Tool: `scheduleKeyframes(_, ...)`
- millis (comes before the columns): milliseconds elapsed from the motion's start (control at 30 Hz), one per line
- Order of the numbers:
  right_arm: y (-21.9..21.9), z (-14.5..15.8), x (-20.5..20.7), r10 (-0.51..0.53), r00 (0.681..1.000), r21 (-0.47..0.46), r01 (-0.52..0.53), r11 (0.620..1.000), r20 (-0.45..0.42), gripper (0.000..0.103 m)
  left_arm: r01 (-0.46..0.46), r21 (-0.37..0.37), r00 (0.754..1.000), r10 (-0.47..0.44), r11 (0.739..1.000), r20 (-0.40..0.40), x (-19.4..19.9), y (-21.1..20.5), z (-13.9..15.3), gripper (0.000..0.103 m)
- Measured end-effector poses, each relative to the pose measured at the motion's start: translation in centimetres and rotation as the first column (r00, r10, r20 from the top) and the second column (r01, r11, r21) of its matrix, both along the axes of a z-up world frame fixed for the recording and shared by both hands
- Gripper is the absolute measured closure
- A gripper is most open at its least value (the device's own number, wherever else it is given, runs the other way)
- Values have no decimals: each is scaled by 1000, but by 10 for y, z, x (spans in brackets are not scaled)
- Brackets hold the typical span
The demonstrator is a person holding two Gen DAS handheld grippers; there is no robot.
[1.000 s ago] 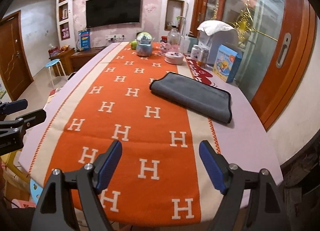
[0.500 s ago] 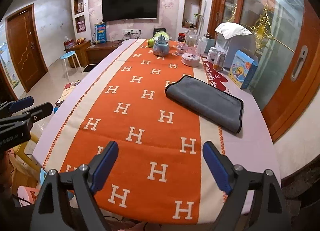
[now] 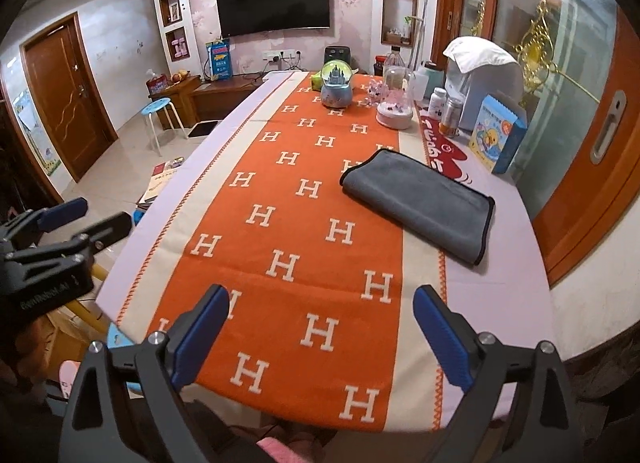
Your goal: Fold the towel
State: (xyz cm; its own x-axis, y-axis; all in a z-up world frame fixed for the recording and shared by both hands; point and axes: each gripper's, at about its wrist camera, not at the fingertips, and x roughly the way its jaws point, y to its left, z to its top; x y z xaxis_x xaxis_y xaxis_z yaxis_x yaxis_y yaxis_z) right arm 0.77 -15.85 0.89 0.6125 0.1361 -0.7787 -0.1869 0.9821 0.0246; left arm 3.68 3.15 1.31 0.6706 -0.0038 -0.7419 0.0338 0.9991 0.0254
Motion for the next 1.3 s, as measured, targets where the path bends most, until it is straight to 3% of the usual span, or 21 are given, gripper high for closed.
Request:
scheduleKeyframes(233, -2, 1, -20, -6, 999, 25, 7, 1000, -50, 7, 0, 20, 997, 1, 1000, -78, -4, -18, -6, 26)
scheduleKeyframes(300, -5, -2, -25, -30, 996, 57, 35, 998, -78, 2, 3, 15, 996, -2, 1000, -85, -8, -20, -8, 21)
scheduleKeyframes(600, -11, -9, -25, -149, 983, 14, 151, 988, -105, 0, -3, 18, 1000, 3, 1000, -13, -13, -23, 4, 1)
scheduleKeyframes(767, -19, -10, -20, -209, 972, 5, 211, 977, -104, 0, -2, 44, 1000, 1, 999, 19, -12, -28, 10, 1)
scheduleKeyframes(1300, -16, -8, -10, -208, 974, 3, 209, 978, -88, 0, -44, 49, 999, 43, 998, 30, 0, -24, 8, 1)
